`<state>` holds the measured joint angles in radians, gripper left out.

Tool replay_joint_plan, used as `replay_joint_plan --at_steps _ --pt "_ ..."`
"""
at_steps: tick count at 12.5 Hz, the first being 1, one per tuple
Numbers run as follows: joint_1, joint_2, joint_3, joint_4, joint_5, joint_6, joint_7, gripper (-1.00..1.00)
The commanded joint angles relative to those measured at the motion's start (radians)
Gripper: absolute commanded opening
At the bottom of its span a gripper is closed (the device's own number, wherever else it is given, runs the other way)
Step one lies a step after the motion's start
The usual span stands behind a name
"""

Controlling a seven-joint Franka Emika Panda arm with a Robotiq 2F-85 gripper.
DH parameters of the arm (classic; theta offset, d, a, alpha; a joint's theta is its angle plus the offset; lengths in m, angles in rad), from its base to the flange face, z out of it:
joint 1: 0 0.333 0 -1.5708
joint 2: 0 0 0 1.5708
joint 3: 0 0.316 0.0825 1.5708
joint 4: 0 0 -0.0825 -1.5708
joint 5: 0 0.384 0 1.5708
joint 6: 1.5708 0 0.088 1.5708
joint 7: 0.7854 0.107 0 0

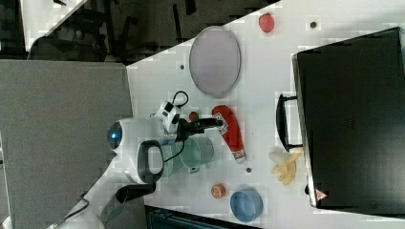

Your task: Pick Ketchup from the table and place it in strainer.

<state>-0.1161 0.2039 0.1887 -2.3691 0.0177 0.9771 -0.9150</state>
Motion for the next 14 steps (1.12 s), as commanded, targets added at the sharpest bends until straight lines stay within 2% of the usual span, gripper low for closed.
replay_joint_plan --at_steps 1,5,6,9,10,14 --pt "-0.001 0.063 0.000 -0.023 0.007 0.069 -0.063 1.00" --pt "-0.001 0.130 -0.003 -0.024 0.007 0.115 -0.062 1.00" --pt "0.000 0.139 -0.003 -0.023 0.007 0.125 -0.060 0.93" --pt "0.000 0.148 -0.009 -0.034 0.007 0.182 -0.060 0.20" --pt "0.000 0.144 -0.007 -0.035 0.007 0.182 -0.060 0.09" --pt "-0.001 0.045 -0.013 -0.028 0.007 0.157 -0.060 0.09"
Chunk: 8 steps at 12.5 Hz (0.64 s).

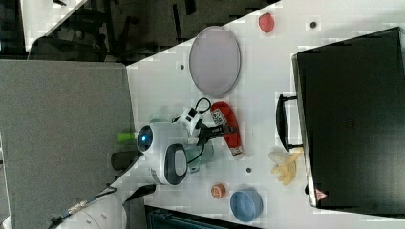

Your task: Pick Ketchup from the table and place it in strainer.

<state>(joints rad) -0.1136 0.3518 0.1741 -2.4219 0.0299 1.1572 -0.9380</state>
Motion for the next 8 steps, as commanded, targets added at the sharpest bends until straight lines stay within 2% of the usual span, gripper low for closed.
replay_joint_plan --at_steps 1,8 --pt "-0.004 -0.151 0.000 0.025 -0.005 -0.056 -0.037 0.09" --pt "0.003 -0.454 0.043 0.103 -0.002 -0.495 -0.029 0.09"
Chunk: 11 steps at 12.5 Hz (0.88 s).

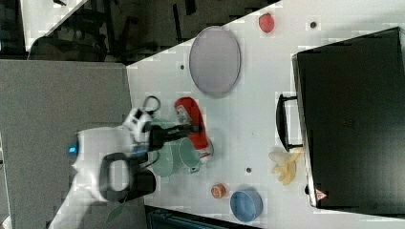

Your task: Pick Ketchup from the table and place it in strainer.

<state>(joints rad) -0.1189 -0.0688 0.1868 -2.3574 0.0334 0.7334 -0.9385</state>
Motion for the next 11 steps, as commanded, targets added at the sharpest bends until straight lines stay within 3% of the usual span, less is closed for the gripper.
replay_joint_plan --at_steps 1,7,11 --pt "0.011 -0.056 0.045 0.051 -0.001 -0.107 -0.011 0.09" --pt "0.056 -0.065 0.224 0.076 0.031 -0.140 0.358 0.09" --pt "0.069 -0.010 0.376 0.087 0.042 -0.061 0.622 0.09"
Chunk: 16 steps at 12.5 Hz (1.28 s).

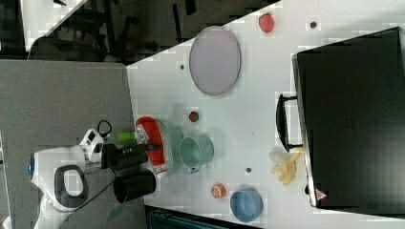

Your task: Pick Ketchup from the table and place it in strainer.

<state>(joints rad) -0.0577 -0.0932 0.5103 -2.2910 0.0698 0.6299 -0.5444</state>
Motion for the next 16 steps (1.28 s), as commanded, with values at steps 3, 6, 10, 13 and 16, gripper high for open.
replay_joint_plan --at_steps 3,6,10,13,16 --pt "0.011 0.096 0.141 0.024 0.006 0.167 0.354 0.09" --pt "0.017 0.214 0.205 0.024 0.005 0.319 0.470 0.09" --pt "0.052 0.373 0.221 0.021 -0.001 0.490 0.562 0.09" --pt "0.065 0.461 0.213 0.022 -0.025 0.586 0.562 0.18" --pt "0.064 0.487 0.209 0.022 -0.026 0.608 0.562 0.82"
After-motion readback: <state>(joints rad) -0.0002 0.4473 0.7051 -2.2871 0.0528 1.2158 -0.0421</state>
